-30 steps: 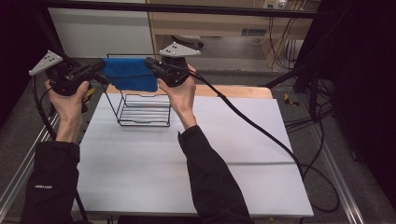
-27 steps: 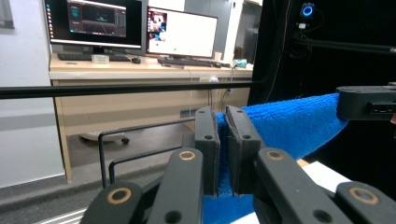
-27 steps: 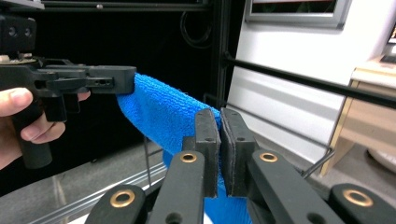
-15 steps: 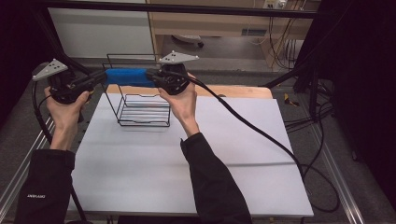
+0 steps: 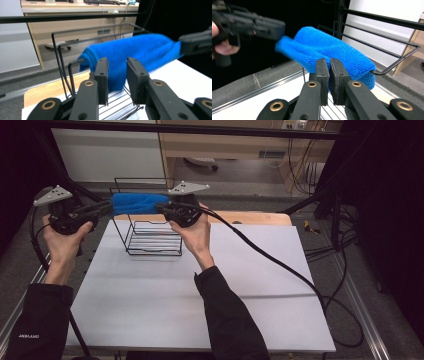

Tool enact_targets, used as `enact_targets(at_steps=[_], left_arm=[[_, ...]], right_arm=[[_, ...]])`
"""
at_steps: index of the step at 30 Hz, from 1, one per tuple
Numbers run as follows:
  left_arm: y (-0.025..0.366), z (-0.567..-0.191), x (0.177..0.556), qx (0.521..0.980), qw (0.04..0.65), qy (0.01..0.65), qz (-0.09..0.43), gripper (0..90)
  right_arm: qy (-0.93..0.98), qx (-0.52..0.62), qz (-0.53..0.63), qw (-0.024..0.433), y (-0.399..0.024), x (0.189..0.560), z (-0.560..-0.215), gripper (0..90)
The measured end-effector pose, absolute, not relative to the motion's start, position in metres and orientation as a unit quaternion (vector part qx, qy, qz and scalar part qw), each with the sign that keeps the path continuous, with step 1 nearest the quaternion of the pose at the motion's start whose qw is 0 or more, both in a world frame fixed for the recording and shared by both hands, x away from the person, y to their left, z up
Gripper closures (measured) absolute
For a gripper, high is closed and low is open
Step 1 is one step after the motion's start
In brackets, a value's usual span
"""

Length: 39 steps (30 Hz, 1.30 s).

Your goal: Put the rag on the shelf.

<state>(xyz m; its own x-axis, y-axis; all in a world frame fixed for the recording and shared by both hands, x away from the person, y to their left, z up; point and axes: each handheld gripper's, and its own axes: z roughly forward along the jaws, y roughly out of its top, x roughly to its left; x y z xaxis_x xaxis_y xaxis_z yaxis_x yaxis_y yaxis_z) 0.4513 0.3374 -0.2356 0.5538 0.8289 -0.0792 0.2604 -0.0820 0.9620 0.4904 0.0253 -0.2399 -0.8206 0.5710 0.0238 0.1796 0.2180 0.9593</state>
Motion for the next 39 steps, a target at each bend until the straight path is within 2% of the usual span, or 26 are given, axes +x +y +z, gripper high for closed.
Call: enact_targets(at_steps=[2,10,19,24,27,30,34,37,39], left_arm=[[0.337,-0.231,0.451,0.689,0.552,0.394,0.256,71.8],[0.325,-0.247,0.46,0.736,0.496,0.405,0.221,89.0],[0.318,-0.265,0.47,0.747,0.47,0.413,0.225,90.0],[0.314,-0.272,0.474,0.749,0.462,0.414,0.231,89.9],[0.313,-0.275,0.476,0.749,0.464,0.412,0.23,89.9],[0.312,-0.277,0.476,0.749,0.466,0.412,0.228,89.3],[0.312,-0.278,0.472,0.749,0.469,0.411,0.222,83.7],[0.311,-0.28,0.466,0.748,0.474,0.411,0.216,76.3],[0.311,-0.284,0.461,0.75,0.471,0.411,0.215,70.2]], right_arm=[[0.764,0.245,0.572,0.172,0.026,0.49,-0.241,85.9],[0.775,0.238,0.559,0.173,0.029,0.49,-0.247,84.4],[0.774,0.246,0.562,0.158,0.027,0.492,-0.256,71.7],[0.778,0.262,0.554,0.14,0.026,0.497,-0.264,84.4],[0.779,0.271,0.547,0.145,0.025,0.5,-0.269,87.7],[0.777,0.273,0.547,0.151,0.022,0.503,-0.272,86.5],[0.773,0.262,0.557,0.157,0.016,0.499,-0.271,81.1],[0.768,0.257,0.565,0.159,0.007,0.492,-0.268,72.6],[0.769,0.258,0.563,0.156,-0.001,0.487,-0.266,63.1]])
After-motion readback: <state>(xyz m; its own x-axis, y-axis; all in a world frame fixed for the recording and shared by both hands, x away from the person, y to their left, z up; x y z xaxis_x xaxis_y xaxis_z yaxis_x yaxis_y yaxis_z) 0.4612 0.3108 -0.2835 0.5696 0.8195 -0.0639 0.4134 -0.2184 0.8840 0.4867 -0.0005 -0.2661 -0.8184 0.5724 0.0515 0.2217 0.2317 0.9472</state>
